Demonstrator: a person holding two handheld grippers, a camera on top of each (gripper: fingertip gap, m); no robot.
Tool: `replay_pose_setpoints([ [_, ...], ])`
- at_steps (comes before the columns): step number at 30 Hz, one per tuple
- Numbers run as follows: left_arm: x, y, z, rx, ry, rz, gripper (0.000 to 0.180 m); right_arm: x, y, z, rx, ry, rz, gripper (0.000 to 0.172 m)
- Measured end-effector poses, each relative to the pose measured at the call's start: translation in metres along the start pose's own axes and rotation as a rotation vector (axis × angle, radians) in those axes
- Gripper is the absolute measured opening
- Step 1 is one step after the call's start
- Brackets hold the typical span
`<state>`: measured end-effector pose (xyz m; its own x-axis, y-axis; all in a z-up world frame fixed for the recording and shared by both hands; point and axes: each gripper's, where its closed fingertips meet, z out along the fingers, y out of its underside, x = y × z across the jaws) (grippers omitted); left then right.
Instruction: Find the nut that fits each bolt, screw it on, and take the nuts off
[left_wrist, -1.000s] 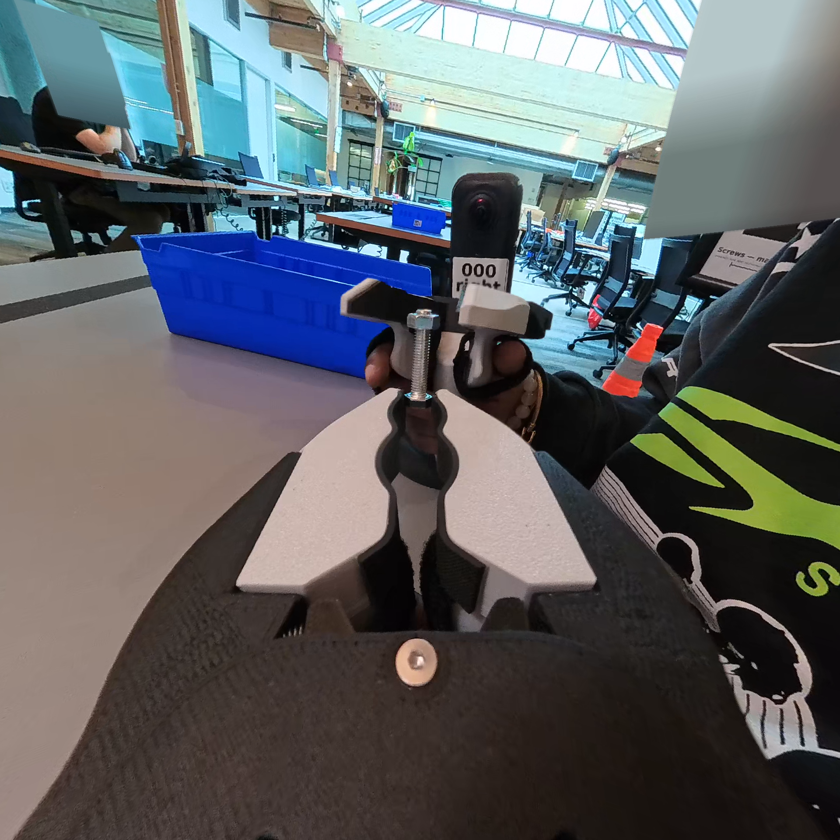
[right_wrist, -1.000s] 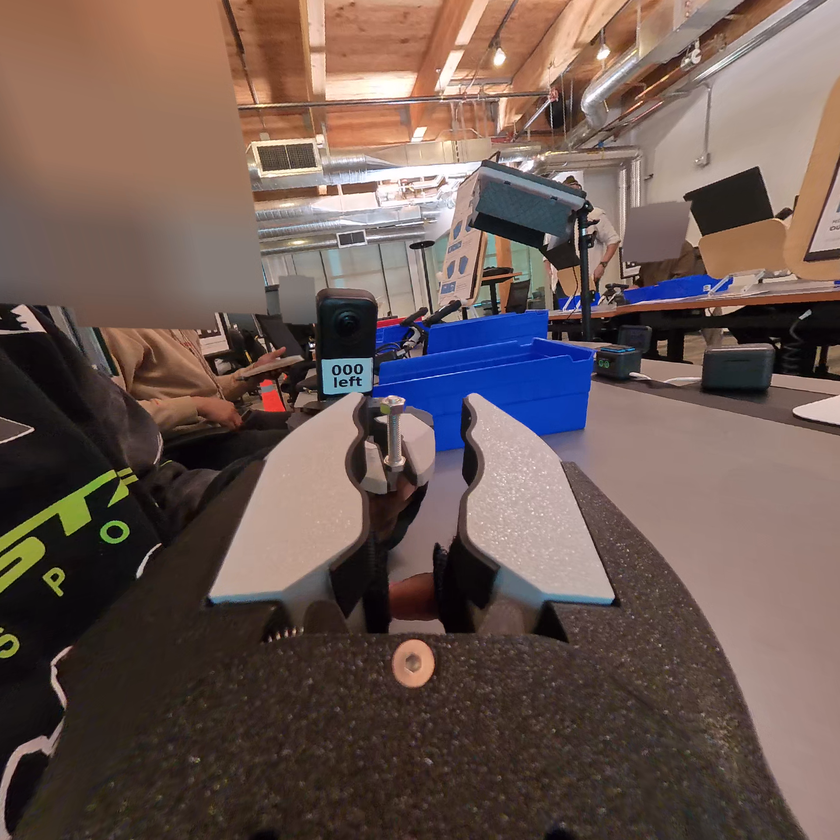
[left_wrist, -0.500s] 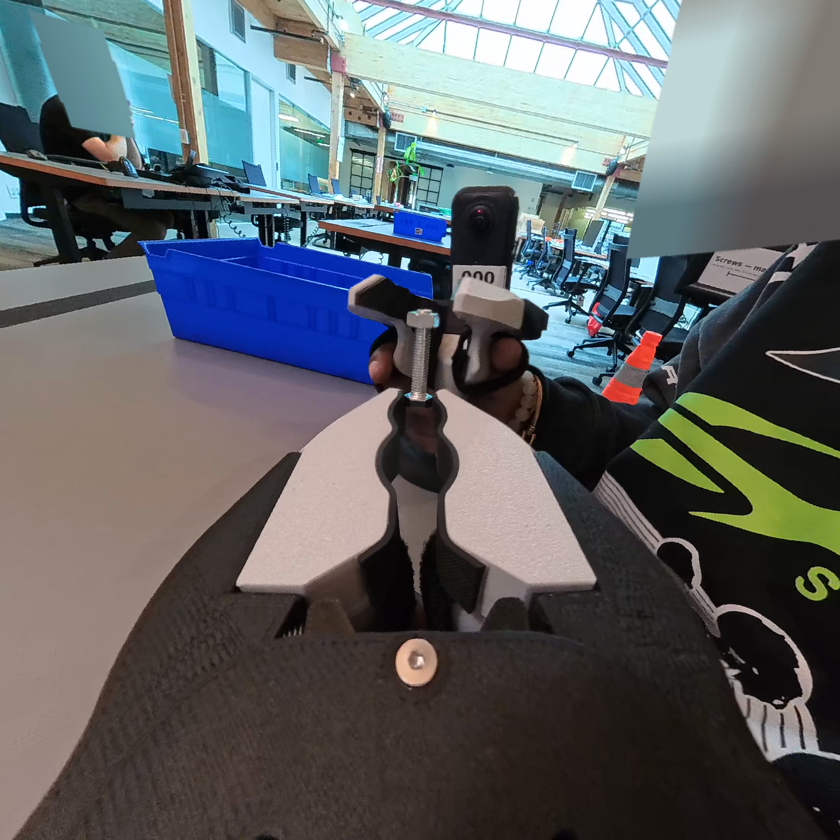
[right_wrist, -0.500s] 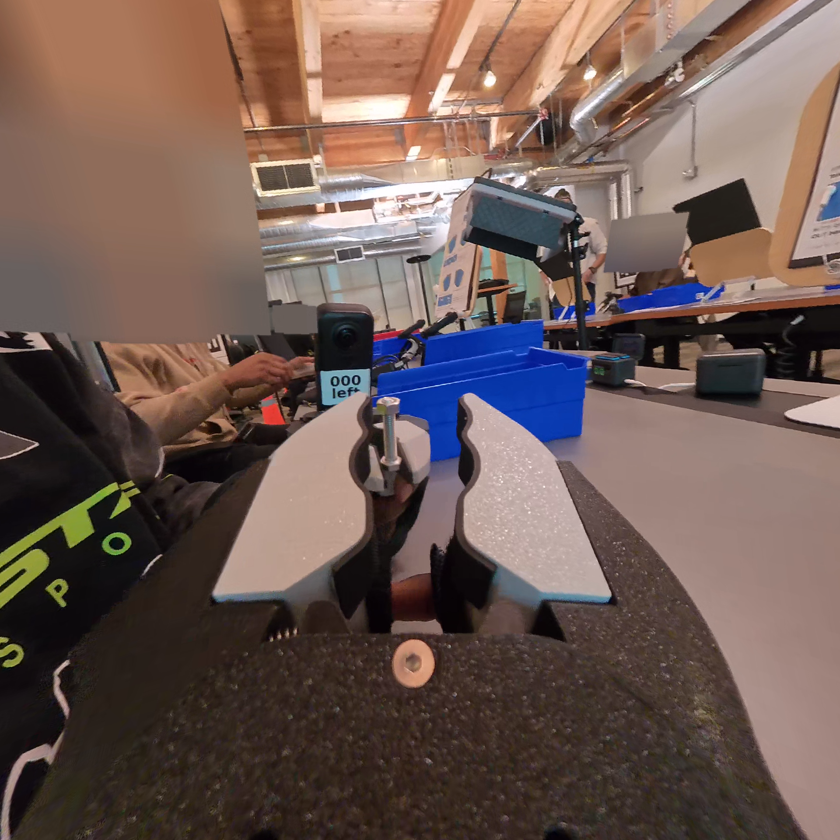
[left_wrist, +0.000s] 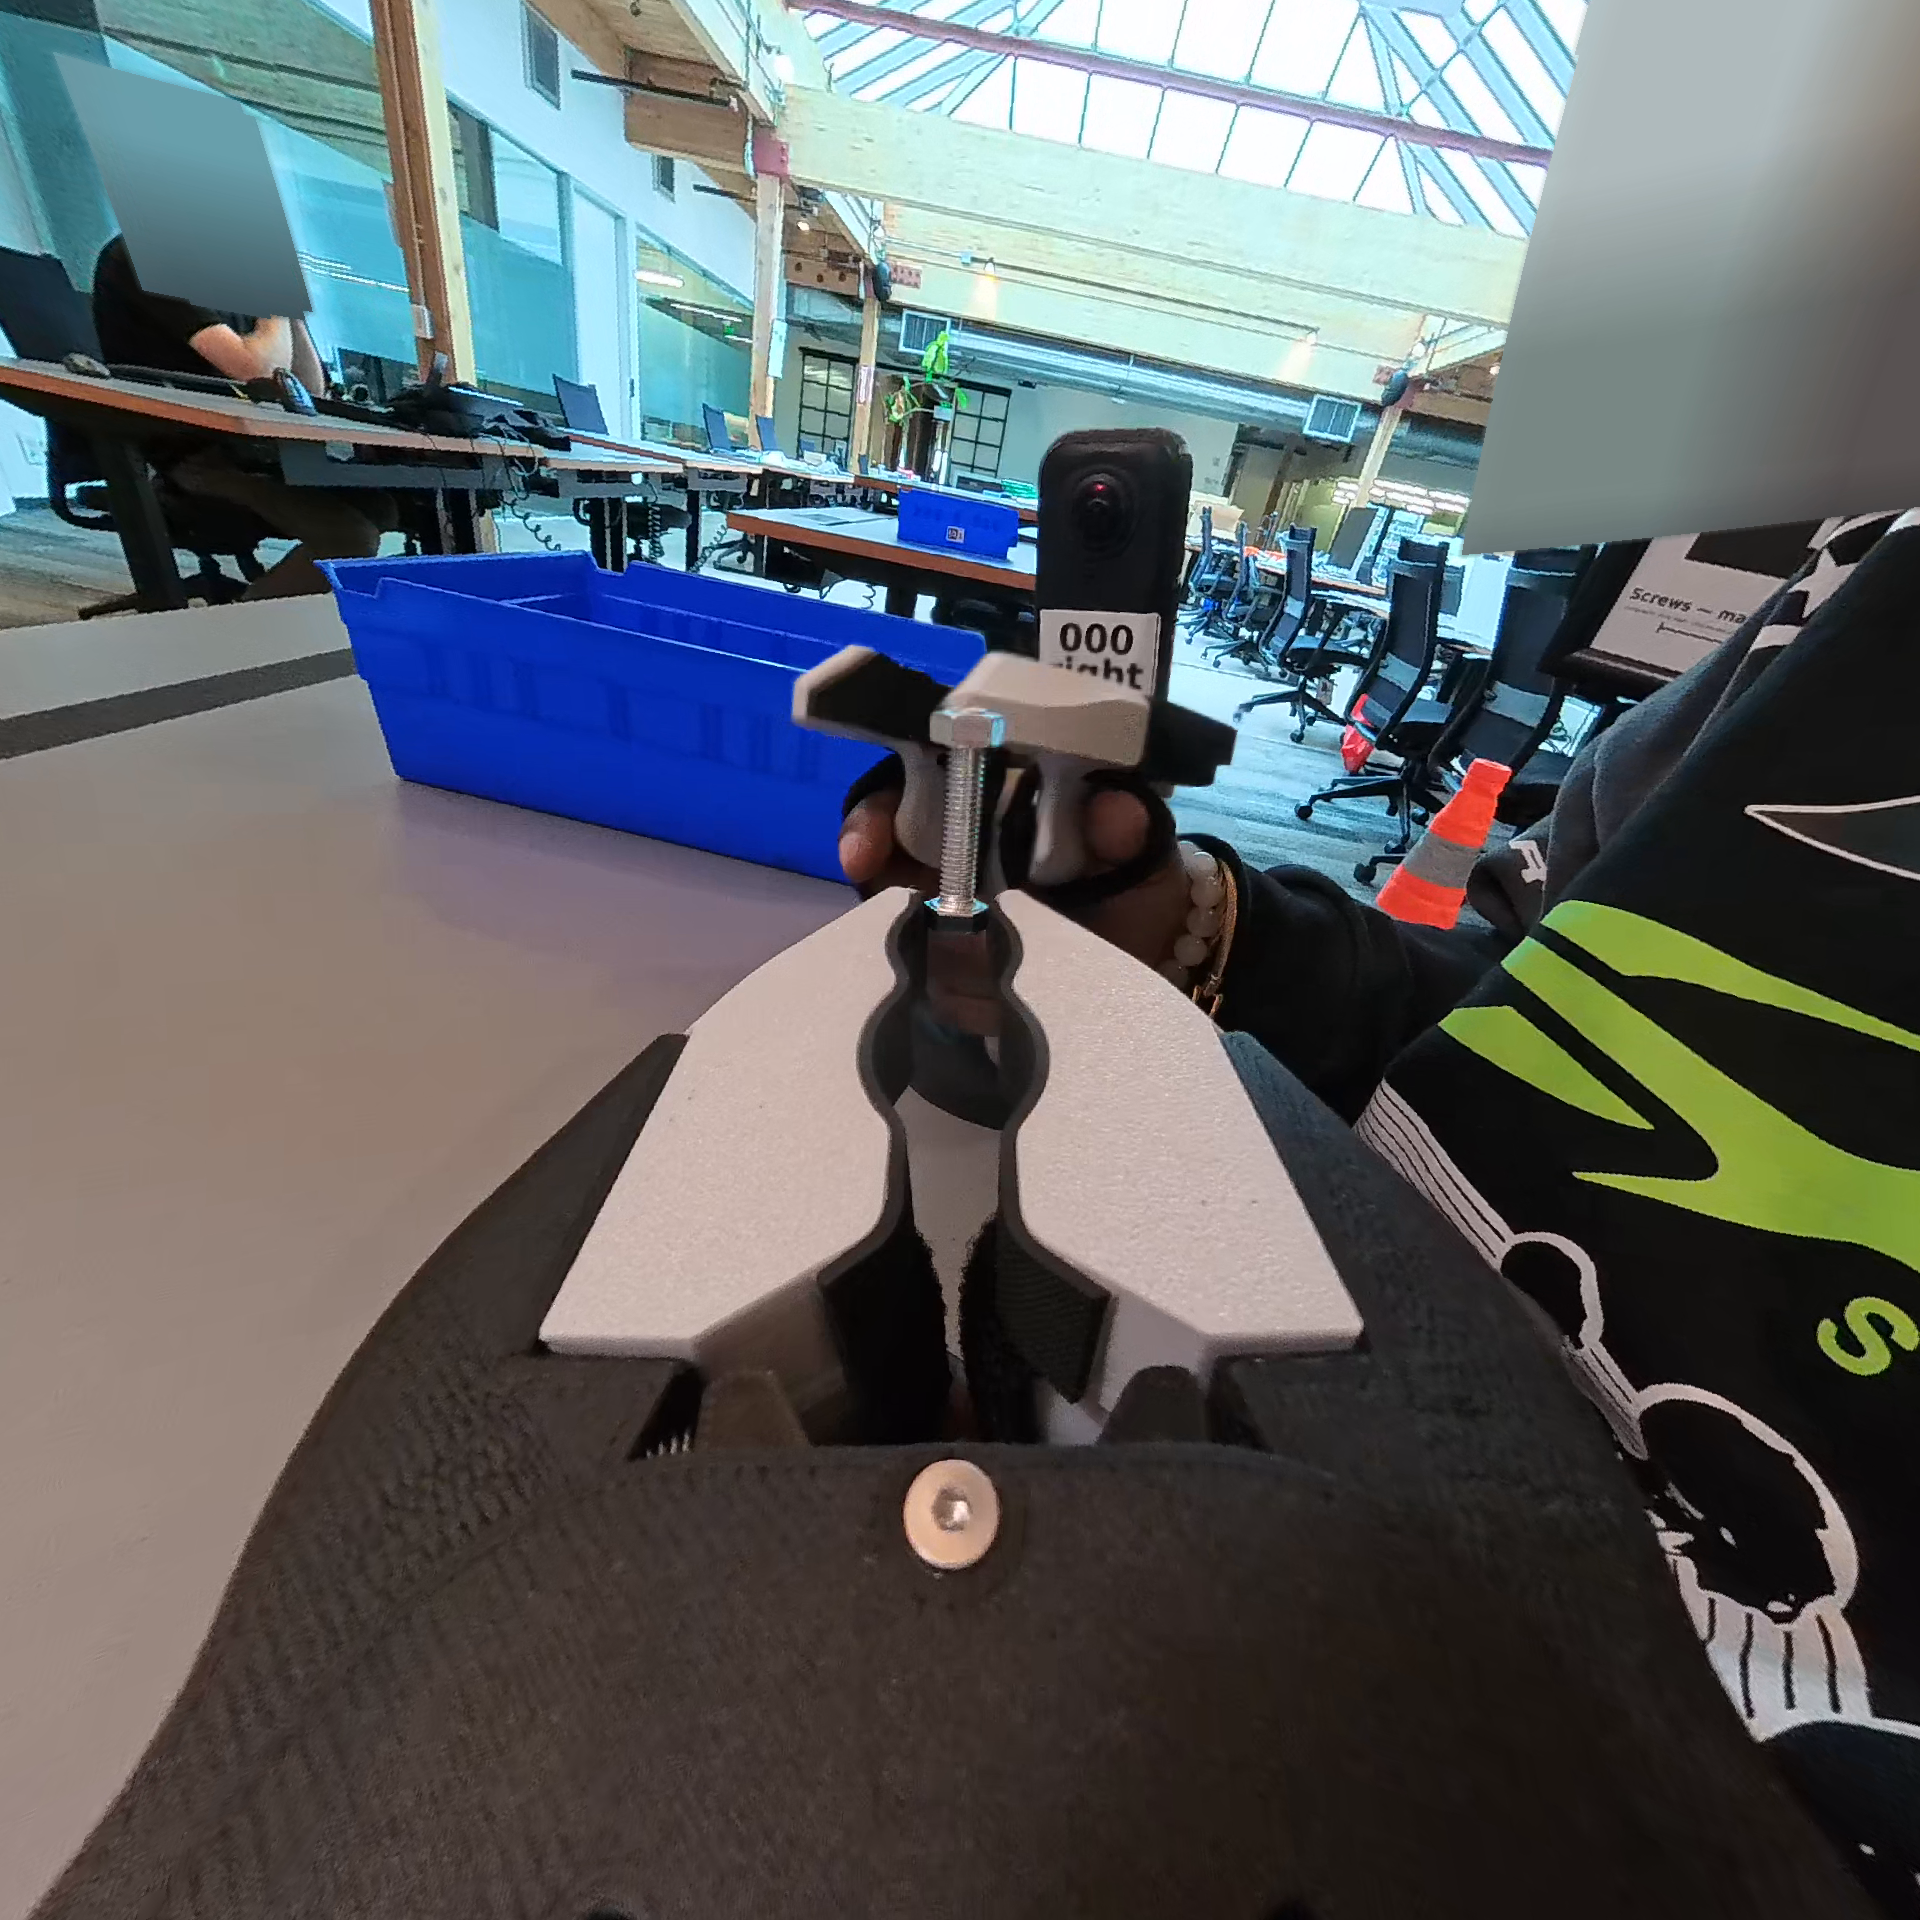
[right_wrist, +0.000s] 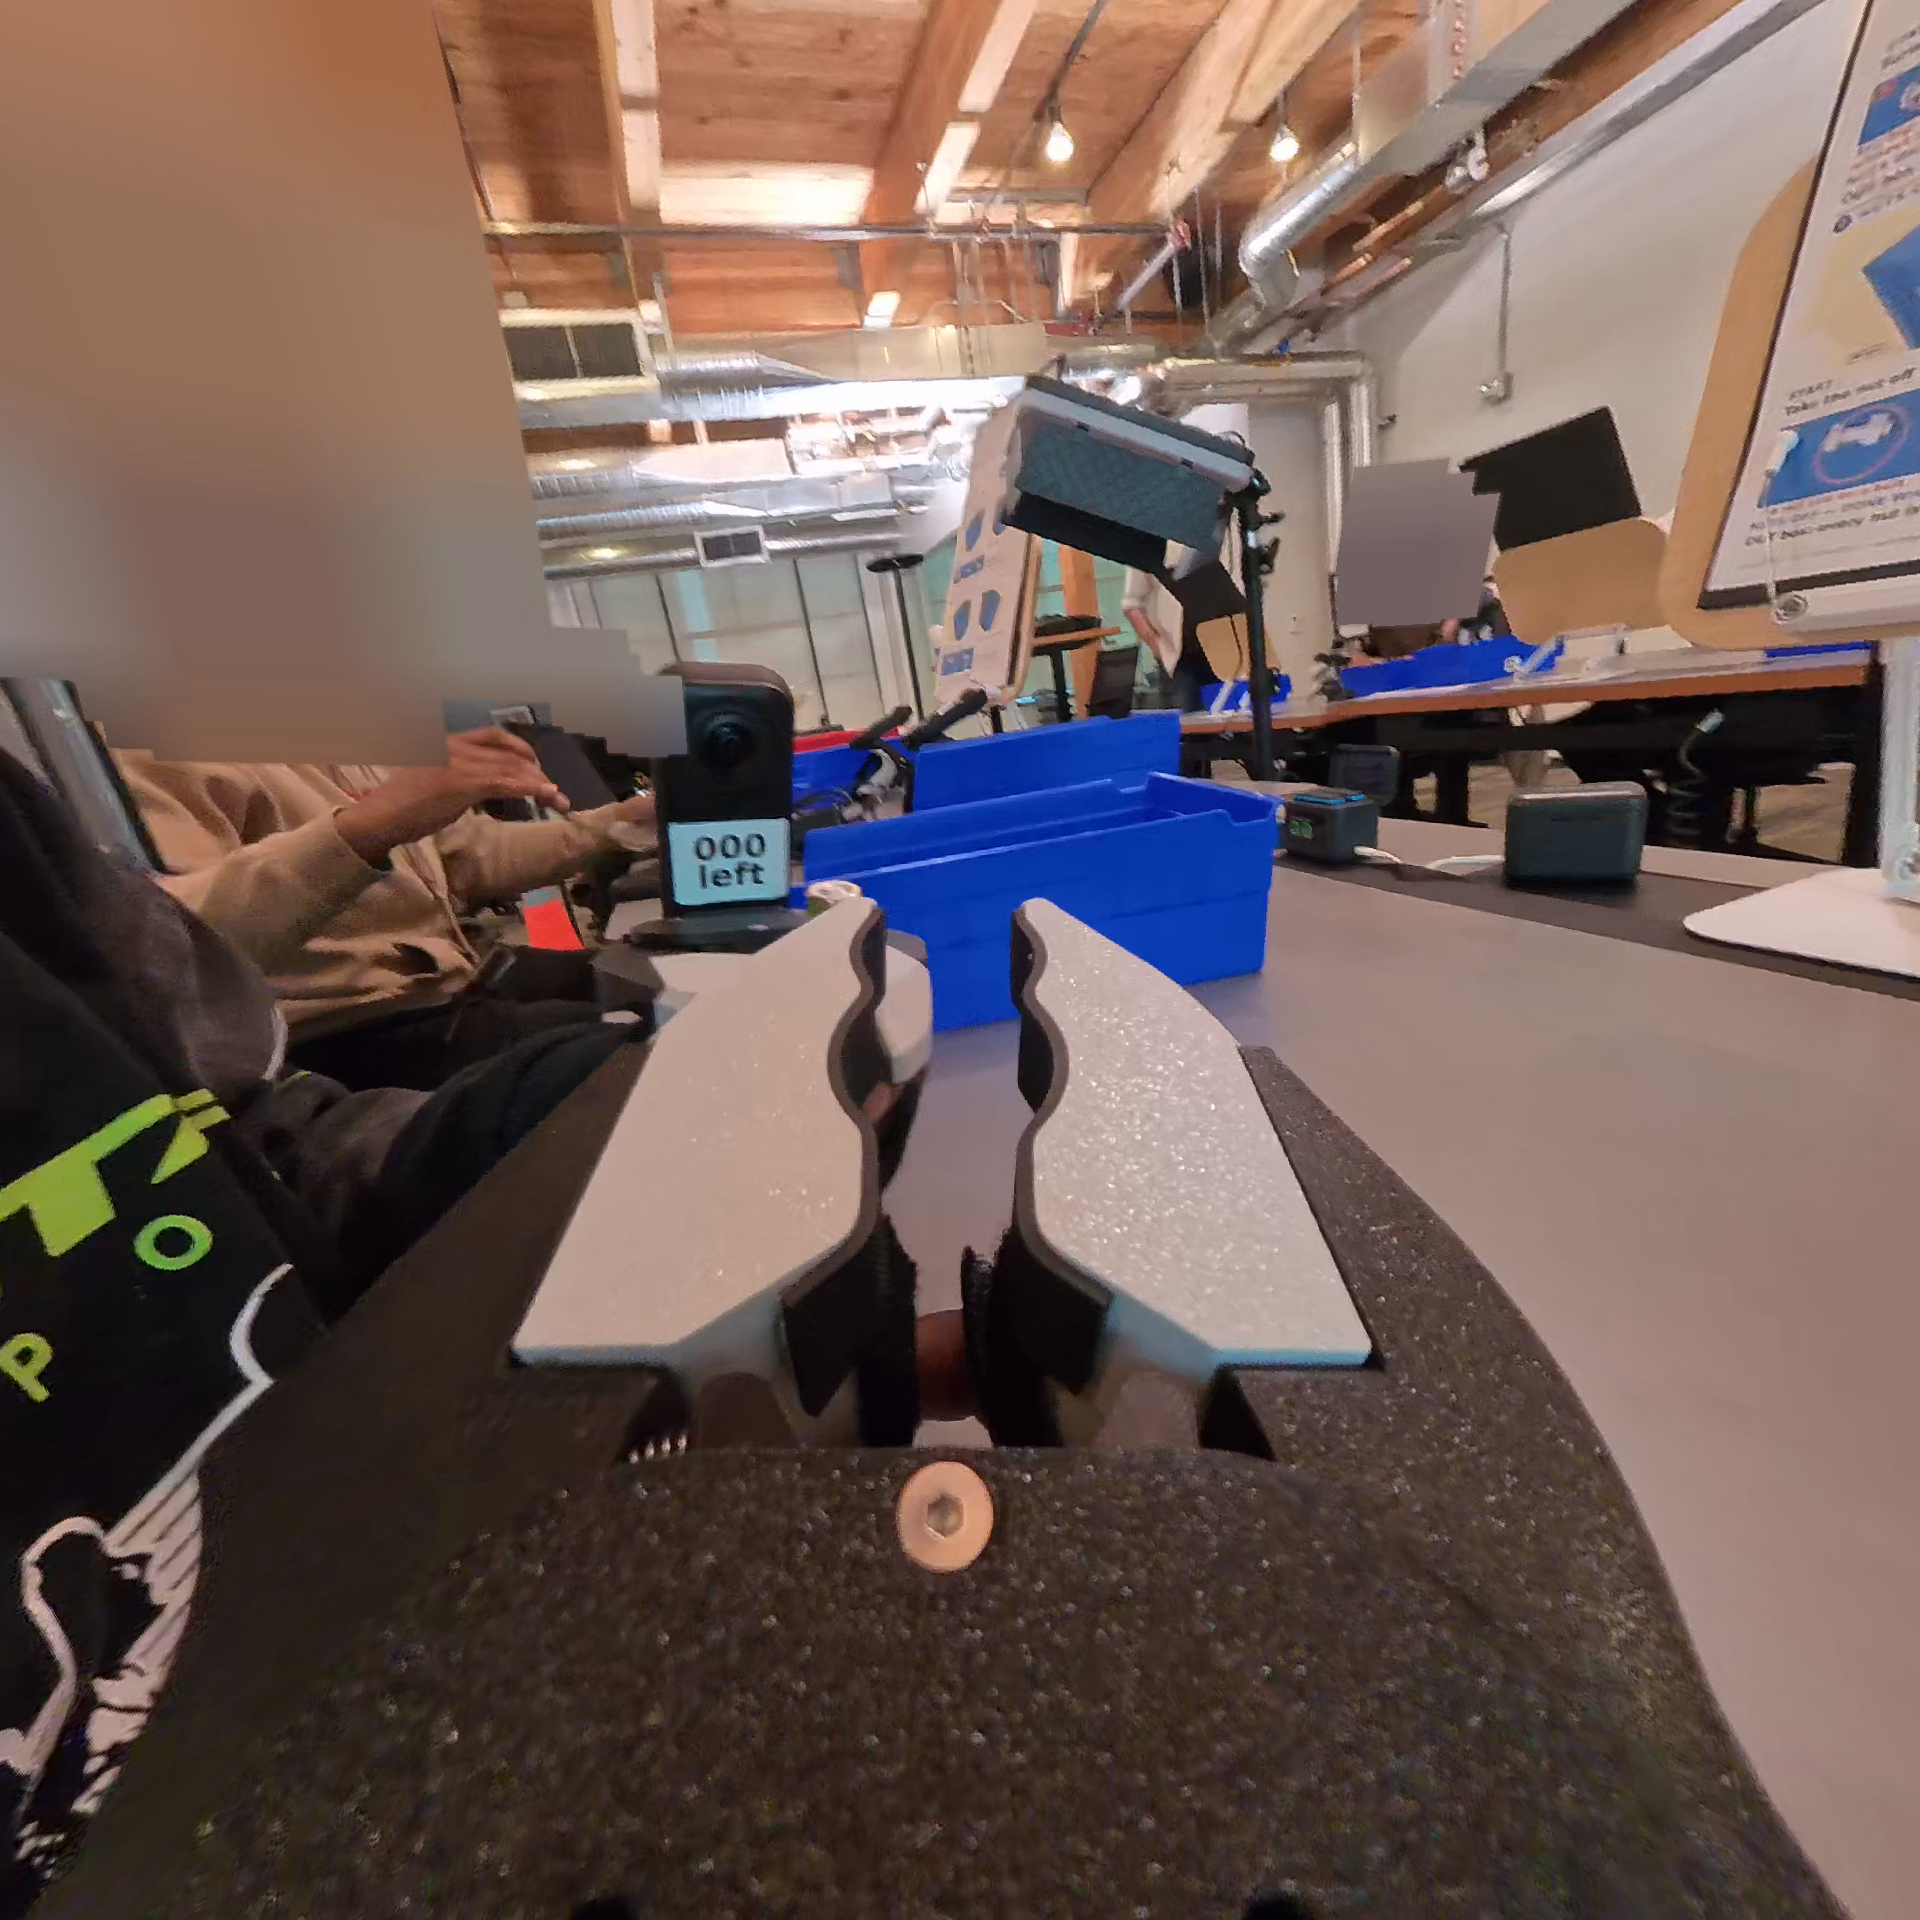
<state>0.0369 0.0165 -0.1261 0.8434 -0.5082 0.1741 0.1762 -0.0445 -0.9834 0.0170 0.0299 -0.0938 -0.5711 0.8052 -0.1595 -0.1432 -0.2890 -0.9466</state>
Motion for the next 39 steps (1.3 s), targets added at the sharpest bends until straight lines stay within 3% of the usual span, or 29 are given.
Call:
replay_pose_setpoints([
  [6, 0.000, 0.005, 0.003, -0.034, -0.011, 0.025, 0.010, -0.011, -0.002, 0.002, 0.017, -0.072, 0.030, 0.038],
  [12, 0.006, 0.013, 0.008, -0.093, 0.002, 0.082, 0.010, -0.013, 0.010, 0.008, -0.051, -0.064, -0.018, 0.041],
  [15, 0.006, 0.002, 0.003, -0.015, 0.020, 0.038, 0.011, -0.011, 0.003, 0.005, -0.018, -0.057, -0.009, 0.042],
  [17, 0.006, -0.013, -0.005, 0.085, 0.054, -0.023, 0.010, -0.003, -0.002, 0.001, 0.011, -0.021, 0.000, 0.031],
  [20, 0.004, -0.021, -0.010, 0.145, 0.064, -0.065, 0.010, -0.002, -0.007, -0.002, 0.047, -0.021, 0.011, 0.028],
  [27, 0.002, 0.004, 0.003, -0.035, -0.011, 0.055, 0.010, -0.017, 0.000, 0.005, 0.005, -0.101, 0.015, 0.041],
  [32, 0.006, 0.013, 0.008, -0.100, -0.015, 0.120, 0.010, -0.018, 0.008, 0.009, -0.037, -0.095, -0.008, 0.042],
  [39, 0.008, -0.008, -0.002, 0.049, 0.045, 0.020, 0.010, -0.009, 0.000, 0.004, 0.002, -0.052, 0.005, 0.036],
])
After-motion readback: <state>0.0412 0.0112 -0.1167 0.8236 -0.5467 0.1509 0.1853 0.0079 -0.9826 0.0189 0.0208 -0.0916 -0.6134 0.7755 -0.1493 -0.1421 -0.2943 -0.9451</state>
